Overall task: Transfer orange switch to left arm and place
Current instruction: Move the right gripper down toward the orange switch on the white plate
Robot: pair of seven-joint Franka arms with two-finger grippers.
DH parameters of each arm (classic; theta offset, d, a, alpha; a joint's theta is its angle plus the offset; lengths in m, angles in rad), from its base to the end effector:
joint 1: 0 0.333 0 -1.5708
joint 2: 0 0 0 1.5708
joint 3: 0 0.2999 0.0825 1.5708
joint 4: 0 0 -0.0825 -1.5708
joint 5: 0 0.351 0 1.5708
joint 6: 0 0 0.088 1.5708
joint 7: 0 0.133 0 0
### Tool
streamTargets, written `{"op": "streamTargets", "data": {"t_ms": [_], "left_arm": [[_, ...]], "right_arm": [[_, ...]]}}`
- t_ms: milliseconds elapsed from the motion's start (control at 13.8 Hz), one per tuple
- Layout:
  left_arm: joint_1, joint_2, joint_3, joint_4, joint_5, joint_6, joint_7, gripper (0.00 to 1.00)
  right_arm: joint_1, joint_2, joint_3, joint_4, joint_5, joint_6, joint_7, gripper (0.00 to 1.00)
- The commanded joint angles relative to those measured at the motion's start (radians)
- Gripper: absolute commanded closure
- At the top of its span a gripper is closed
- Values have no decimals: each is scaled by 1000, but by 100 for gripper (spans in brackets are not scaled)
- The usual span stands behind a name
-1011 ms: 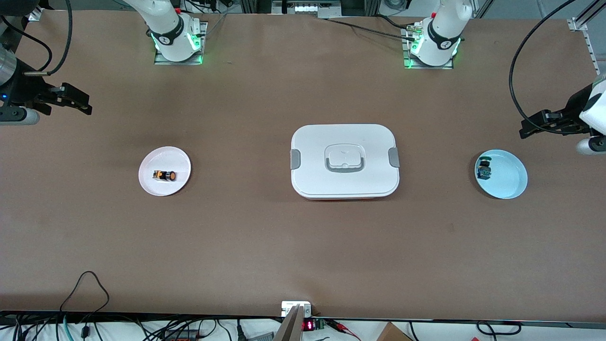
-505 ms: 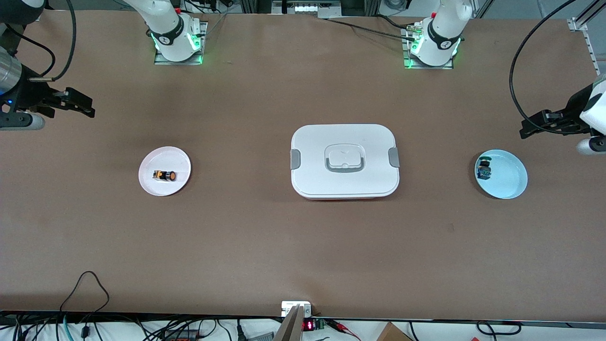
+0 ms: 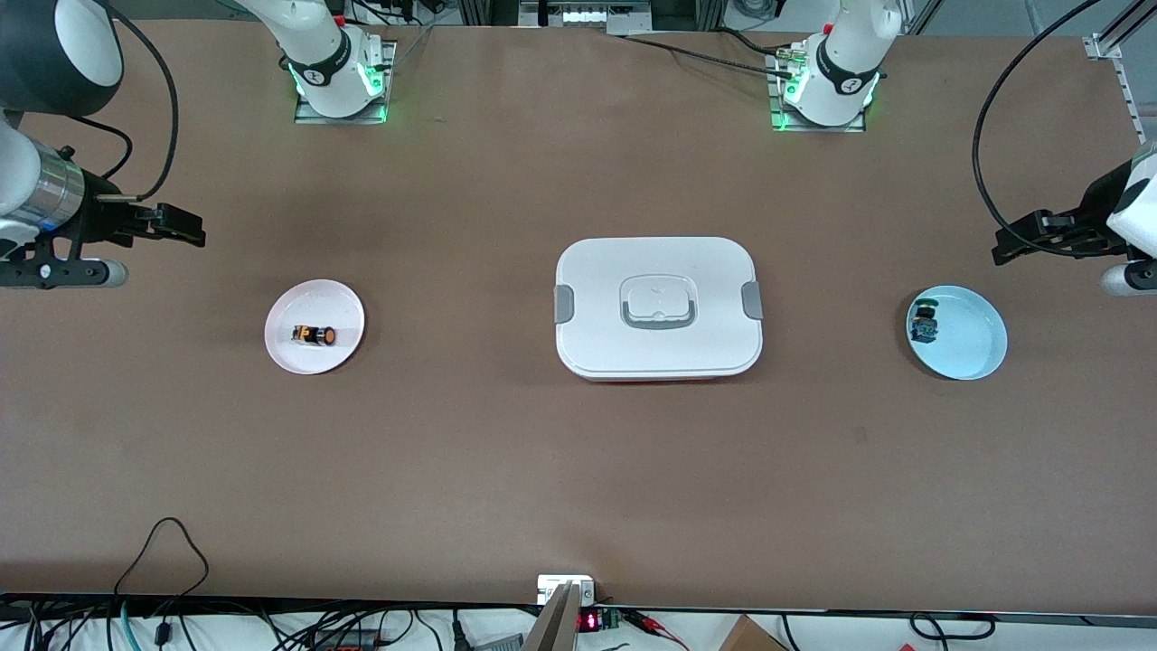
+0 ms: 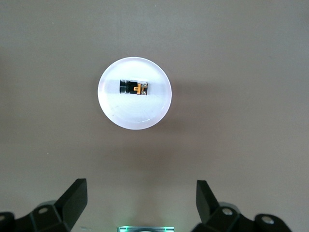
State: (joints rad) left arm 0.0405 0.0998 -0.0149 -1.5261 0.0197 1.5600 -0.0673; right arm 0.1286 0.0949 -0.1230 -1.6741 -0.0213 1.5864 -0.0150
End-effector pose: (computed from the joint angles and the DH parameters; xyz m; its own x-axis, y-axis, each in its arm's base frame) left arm 0.5458 0.0170 0.5478 0.9936 0.0929 -0.0645 0.0916 -0.9955 -0.0226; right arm 0.5332 0.0023 0.4892 0.9832 0.0193 -0.1813 0.0251 -0.9992 0.0298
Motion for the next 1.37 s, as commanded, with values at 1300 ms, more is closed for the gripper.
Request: {"op": "streamTargets", "data": {"t_ms": [1300], "left_arm": [[4,14,0,30,3,-18,11,0]], "right_arm": [[36,151,3,-364,-22,687,17,0]]}}
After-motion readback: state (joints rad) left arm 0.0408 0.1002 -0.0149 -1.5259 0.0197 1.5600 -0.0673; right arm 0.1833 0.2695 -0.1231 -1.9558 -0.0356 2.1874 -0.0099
